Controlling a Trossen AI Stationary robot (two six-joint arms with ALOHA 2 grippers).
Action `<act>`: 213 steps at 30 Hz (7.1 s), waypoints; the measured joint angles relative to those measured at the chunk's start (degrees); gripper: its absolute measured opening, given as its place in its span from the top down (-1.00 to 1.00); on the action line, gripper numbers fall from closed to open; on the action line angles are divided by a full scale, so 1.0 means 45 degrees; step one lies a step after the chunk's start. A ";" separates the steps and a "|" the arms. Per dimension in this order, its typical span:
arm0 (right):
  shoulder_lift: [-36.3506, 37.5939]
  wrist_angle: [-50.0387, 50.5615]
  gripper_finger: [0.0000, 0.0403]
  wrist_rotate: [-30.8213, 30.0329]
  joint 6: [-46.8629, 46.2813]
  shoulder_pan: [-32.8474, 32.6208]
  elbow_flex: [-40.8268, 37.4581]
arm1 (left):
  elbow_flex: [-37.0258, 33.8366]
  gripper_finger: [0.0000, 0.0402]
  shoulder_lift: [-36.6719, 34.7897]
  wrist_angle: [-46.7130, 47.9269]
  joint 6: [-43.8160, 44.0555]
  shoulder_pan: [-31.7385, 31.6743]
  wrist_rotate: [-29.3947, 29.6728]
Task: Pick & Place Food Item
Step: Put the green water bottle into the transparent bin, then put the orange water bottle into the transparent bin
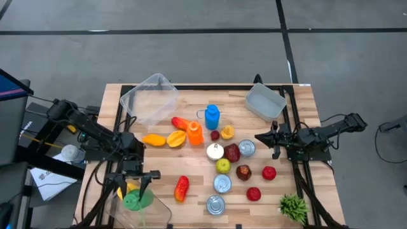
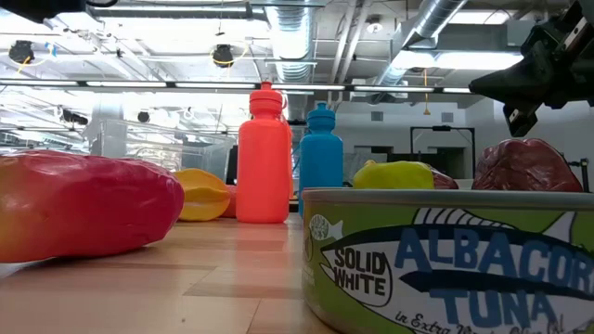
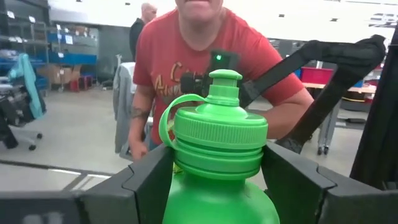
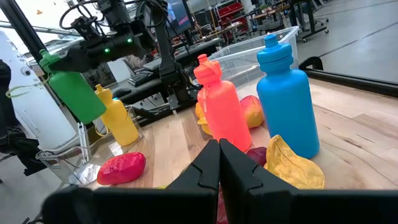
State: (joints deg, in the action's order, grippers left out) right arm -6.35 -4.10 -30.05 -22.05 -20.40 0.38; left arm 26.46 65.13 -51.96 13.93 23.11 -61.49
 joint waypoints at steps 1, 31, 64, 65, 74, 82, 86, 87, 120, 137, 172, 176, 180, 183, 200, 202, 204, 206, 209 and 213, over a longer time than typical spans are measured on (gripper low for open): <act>0.0000 0.0000 1.00 0.0001 0.0001 -0.0004 -0.0001 | -0.0004 -0.11 0.0131 0.0107 0.0013 0.0000 -0.0027; 0.0000 0.0000 1.00 0.0002 -0.0003 -0.0002 -0.0003 | -0.0005 -0.11 0.1980 -0.0724 -0.0845 0.0151 -0.1700; 0.0000 0.0000 1.00 -0.0002 -0.0003 -0.0004 -0.0004 | 0.0000 -0.11 0.4238 -0.4329 0.0926 0.0194 -0.1710; 0.0000 0.0000 1.00 0.0000 0.0000 0.0000 -0.0002 | 0.0000 -0.11 0.4301 -0.4321 0.0805 0.0202 -0.1729; 0.0000 0.0000 1.00 0.0002 0.0002 0.0000 -0.0001 | 0.0000 -0.11 0.4821 -0.4627 0.0656 0.0415 -0.1739; 0.0000 0.0000 1.00 0.0002 0.0002 0.0000 -0.0004 | 0.0000 -0.11 0.5173 -0.4533 0.0233 0.0291 -0.1904; 0.0000 0.0000 1.00 0.0002 0.0000 -0.0002 -0.0002 | 0.0000 -0.11 0.5747 -0.4935 0.0223 0.0262 -0.2200; 0.0000 0.0000 1.00 0.0002 -0.0001 -0.0001 -0.0002 | 0.0000 -0.11 0.5854 -0.5095 0.0204 0.0262 -0.2283; 0.0000 0.0000 1.00 0.0002 -0.0003 -0.0002 0.0001 | -0.0004 -0.11 0.6575 -0.2970 -0.2695 -0.0049 -0.2536; 0.0000 0.0000 1.00 0.0002 -0.0003 -0.0005 -0.0004 | -0.0005 -0.11 0.6575 -0.2729 -0.2766 -0.0049 -0.1809; 0.0000 0.0000 1.00 0.0002 -0.0003 -0.0002 -0.0002 | -0.0010 -0.56 0.3796 -0.2120 -0.1607 -0.1901 0.0507; 0.0000 0.0000 1.00 0.0002 0.0002 -0.0004 -0.0004 | 0.0000 -0.56 0.2017 -0.1871 -0.1381 -0.2748 0.1690; 0.0000 0.0000 1.00 0.0002 -0.0002 0.0000 0.0001 | 0.0263 -0.53 0.0063 -0.1857 0.0053 -0.3542 0.3698; 0.0000 0.0000 1.00 0.0002 0.0002 -0.0002 -0.0002 | 0.0748 -0.47 -0.1372 -0.1837 0.1617 -0.4123 0.5461; 0.0000 0.0000 1.00 0.0002 0.0001 -0.0001 -0.0001 | 0.4857 0.95 -0.7157 0.6463 -0.0656 -0.5528 0.7744; 0.0000 0.0000 1.00 0.0001 0.0001 -0.0002 -0.0002 | 0.4857 0.98 -0.7826 0.7134 -0.1055 -0.5537 0.8075; 0.0000 0.0000 1.00 0.0002 -0.0001 -0.0002 -0.0001 | 0.4776 0.99 -0.8482 0.8251 -0.1597 -0.5537 0.8860; 0.0000 0.0000 1.00 -0.0002 0.0002 0.0000 -0.0004 | 0.4568 0.99 -0.8971 0.9281 -0.2152 -0.5537 0.9741; 0.0000 -0.0001 1.00 0.0002 -0.0002 -0.0004 0.0001 | 0.4001 1.00 -0.9560 0.9761 -0.2381 -0.5537 1.0726; 0.0000 0.0000 1.00 0.0000 0.0009 0.0000 -0.0002 | 0.3016 1.00 -1.0016 0.9734 -0.2372 -0.5537 1.1657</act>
State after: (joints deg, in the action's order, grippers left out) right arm -6.35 -4.10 -30.05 -22.01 -20.40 0.37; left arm 40.03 20.06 -8.16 3.26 -1.80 -9.03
